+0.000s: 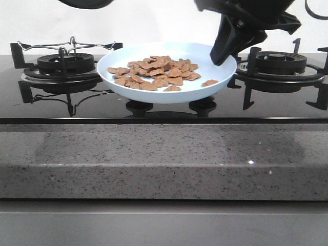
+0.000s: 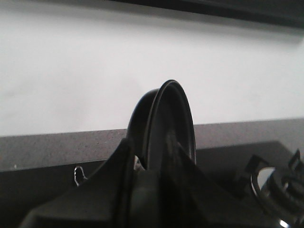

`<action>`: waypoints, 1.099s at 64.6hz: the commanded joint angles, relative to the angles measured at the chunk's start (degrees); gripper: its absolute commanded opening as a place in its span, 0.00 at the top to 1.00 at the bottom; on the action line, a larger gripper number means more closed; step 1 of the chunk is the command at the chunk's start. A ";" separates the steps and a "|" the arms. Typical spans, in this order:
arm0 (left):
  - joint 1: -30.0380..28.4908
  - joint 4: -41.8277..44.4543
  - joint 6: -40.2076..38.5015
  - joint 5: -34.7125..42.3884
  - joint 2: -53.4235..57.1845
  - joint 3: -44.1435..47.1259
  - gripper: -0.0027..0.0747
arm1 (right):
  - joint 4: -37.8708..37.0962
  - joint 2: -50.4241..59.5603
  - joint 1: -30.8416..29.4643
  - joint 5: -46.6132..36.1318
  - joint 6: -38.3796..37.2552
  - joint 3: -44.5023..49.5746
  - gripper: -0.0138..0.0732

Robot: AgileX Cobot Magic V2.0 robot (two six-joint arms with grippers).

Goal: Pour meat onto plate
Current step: 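Carry the empty pan with the left gripper back toward its burner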

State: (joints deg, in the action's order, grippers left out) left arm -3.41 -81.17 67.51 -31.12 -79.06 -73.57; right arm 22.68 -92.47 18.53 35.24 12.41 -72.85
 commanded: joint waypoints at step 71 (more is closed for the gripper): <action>-12.57 -17.63 -20.84 -19.12 -20.53 -1.81 0.99 | 0.13 2.70 -0.13 -2.22 0.73 -1.20 0.97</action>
State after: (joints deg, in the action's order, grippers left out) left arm -15.81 -96.81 47.49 -46.10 -102.37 -73.57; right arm 22.70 -92.47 18.53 35.24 12.41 -72.85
